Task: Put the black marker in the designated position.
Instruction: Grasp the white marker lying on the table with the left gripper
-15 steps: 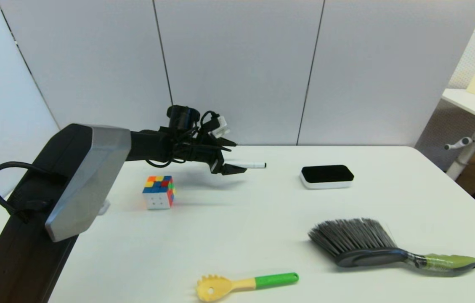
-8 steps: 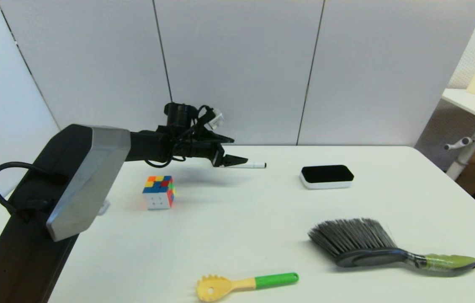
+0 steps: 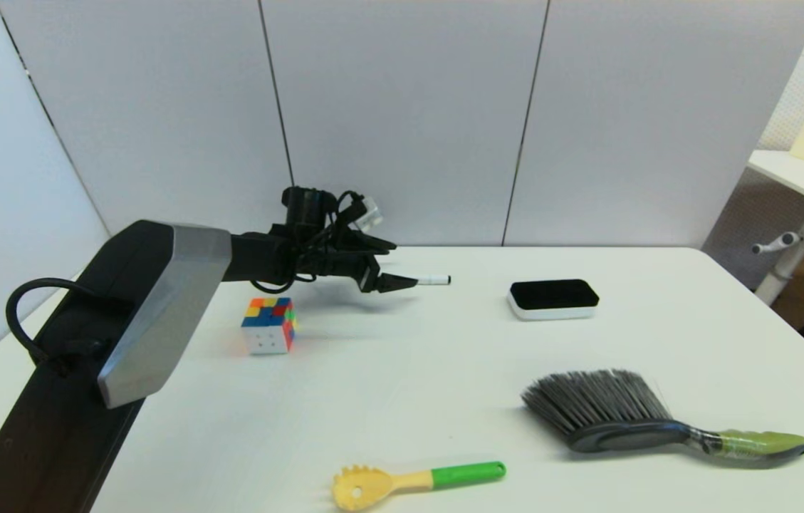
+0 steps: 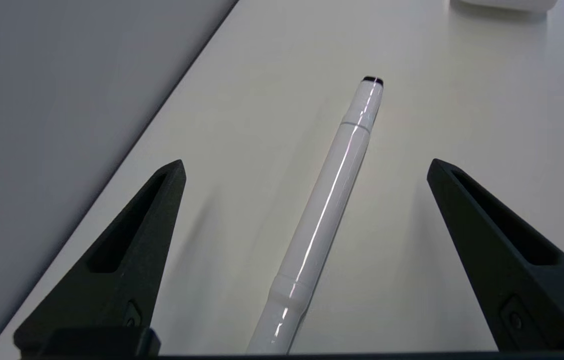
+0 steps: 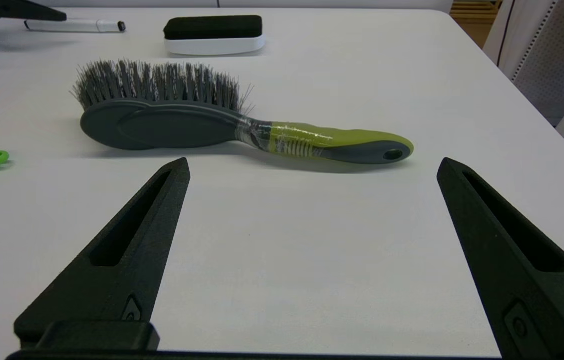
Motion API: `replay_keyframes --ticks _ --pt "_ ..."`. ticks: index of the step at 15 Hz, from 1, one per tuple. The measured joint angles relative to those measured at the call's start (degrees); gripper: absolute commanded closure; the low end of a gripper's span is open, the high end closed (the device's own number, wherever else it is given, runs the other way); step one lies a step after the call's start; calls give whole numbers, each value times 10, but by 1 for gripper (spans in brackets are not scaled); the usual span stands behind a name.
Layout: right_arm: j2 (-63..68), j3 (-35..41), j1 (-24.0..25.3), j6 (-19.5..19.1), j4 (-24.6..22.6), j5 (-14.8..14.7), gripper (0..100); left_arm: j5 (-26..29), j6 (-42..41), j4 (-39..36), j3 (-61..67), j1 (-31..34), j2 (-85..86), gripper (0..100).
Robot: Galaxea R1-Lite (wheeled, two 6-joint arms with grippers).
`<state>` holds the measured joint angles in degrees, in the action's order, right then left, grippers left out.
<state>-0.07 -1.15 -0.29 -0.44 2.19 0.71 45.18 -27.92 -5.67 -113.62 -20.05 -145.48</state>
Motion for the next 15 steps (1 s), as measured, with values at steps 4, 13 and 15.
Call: replay_keyframes --ticks 4,13,15 --pt "0 0 0 0 0 0 0 9 -4 1 3 -2 -12 0" --pt "0 0 0 0 0 0 0 18 24 -19 0 5 -18 0" --pt "0 0 0 0 0 0 0 18 36 -29 0 6 -18 0"
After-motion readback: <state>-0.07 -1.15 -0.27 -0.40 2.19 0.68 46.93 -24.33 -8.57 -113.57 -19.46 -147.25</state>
